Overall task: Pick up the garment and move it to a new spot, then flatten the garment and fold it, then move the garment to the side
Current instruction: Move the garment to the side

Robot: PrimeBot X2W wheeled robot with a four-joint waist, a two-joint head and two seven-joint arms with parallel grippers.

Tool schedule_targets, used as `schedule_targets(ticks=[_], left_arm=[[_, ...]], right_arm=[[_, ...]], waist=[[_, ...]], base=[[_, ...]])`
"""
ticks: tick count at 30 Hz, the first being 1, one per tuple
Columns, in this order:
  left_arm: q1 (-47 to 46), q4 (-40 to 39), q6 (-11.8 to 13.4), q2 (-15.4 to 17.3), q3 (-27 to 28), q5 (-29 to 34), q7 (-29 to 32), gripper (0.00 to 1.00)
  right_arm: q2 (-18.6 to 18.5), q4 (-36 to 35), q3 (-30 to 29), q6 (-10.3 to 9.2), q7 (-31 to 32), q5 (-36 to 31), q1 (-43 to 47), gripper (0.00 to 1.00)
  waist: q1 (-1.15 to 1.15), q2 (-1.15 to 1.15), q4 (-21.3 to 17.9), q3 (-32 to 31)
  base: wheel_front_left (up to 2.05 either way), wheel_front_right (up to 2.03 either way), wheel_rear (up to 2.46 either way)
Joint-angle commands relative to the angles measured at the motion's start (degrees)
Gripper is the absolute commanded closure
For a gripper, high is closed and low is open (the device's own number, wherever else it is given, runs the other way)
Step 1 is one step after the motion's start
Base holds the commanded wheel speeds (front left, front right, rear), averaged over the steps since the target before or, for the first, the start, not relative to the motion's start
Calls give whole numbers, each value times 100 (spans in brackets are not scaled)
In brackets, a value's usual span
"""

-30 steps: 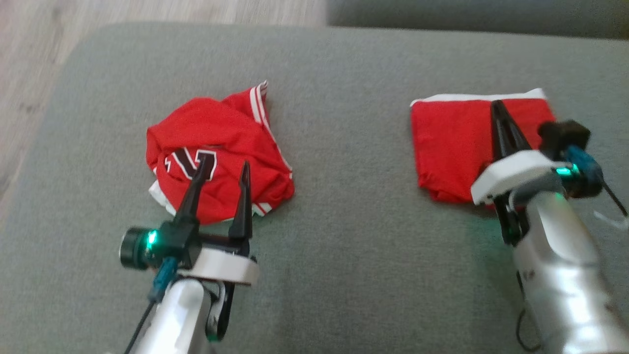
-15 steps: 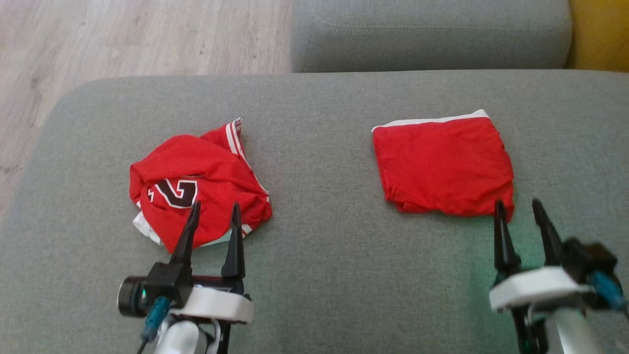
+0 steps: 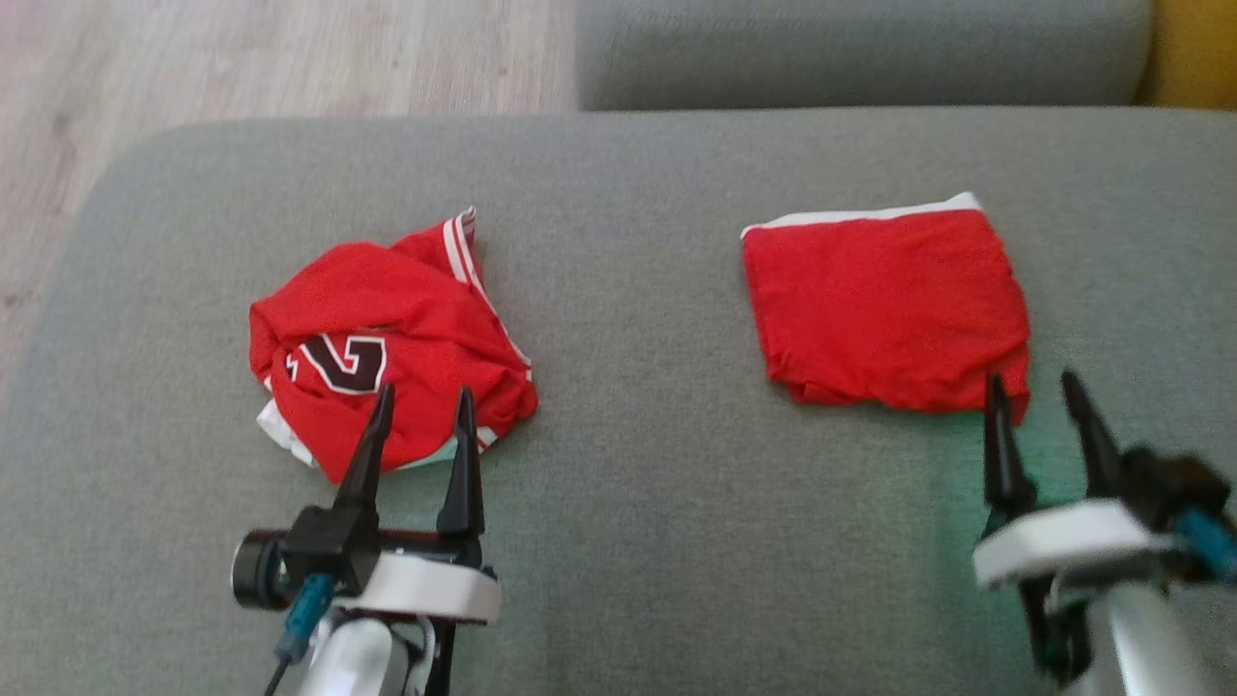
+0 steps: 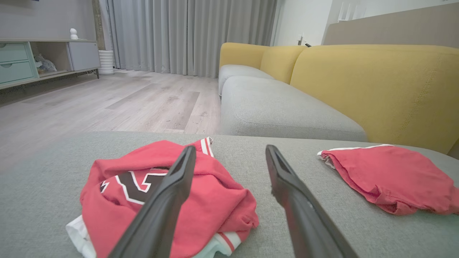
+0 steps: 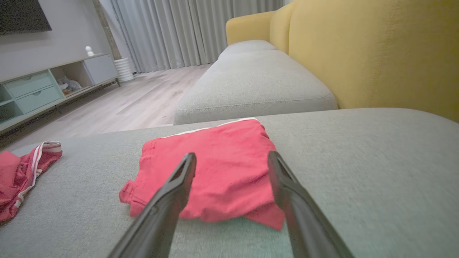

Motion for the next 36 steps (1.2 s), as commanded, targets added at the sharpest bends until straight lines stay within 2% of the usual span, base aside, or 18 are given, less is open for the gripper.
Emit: schedule_targets(ticks=[1, 8, 12, 16, 20, 26, 27, 28, 31, 36], left_arm=[[-334, -215, -4, 19, 165, 58, -37, 0], [-569, -217, -10, 19, 126, 49, -37, 0], [-662, -178, -10, 19, 54, 14, -37, 0], [-763, -157, -4, 19, 3, 2, -37, 0], [-865, -153, -8, 19, -27, -9, -37, 0], [-953, -139, 35, 19, -62, -35, -37, 0], [-952, -132, 43, 19, -52, -34, -37, 0], [-946, -124, 51, 19, -37, -30, -37, 0], [-932, -114, 61, 19, 1, -17, -37, 0], [-899, -119, 50, 19, 80, 11, -37, 0]], right_arm=[[-28, -183, 62, -4, 76, -57, -418, 0], [-28, 359, -541, -4, 1041, -316, -1392, 0], [-74, 856, -950, -4, 1356, -244, -1995, 0], [-271, 1370, -1202, -4, 1626, -261, -2506, 0], [-431, 1964, -1230, -4, 2006, -214, -2823, 0], [-616, 2650, -518, -4, 2540, 73, -2951, 0], [-655, 2684, -345, -4, 2591, 150, -2946, 24], [-711, 2681, -164, -4, 2596, 211, -2939, 100], [-870, 2630, 164, -4, 2548, 321, -2925, 100], [-1482, 2376, 847, -4, 2364, 358, -2865, 100]], waist=[[0, 0, 58, 141], [0, 0, 255, 614], [0, 0, 382, 832], [0, 0, 481, 989], [0, 0, 551, 1105], [0, 0, 579, 1137], [0, 0, 563, 1119], [0, 0, 543, 1096], [0, 0, 491, 1048], [0, 0, 349, 919]], base=[[0, 0, 0], [0, 0, 0], [0, 0, 0], [0, 0, 0], [0, 0, 0], [0, 0, 0], [0, 0, 0], [0, 0, 0], [0, 0, 0], [0, 0, 0]])
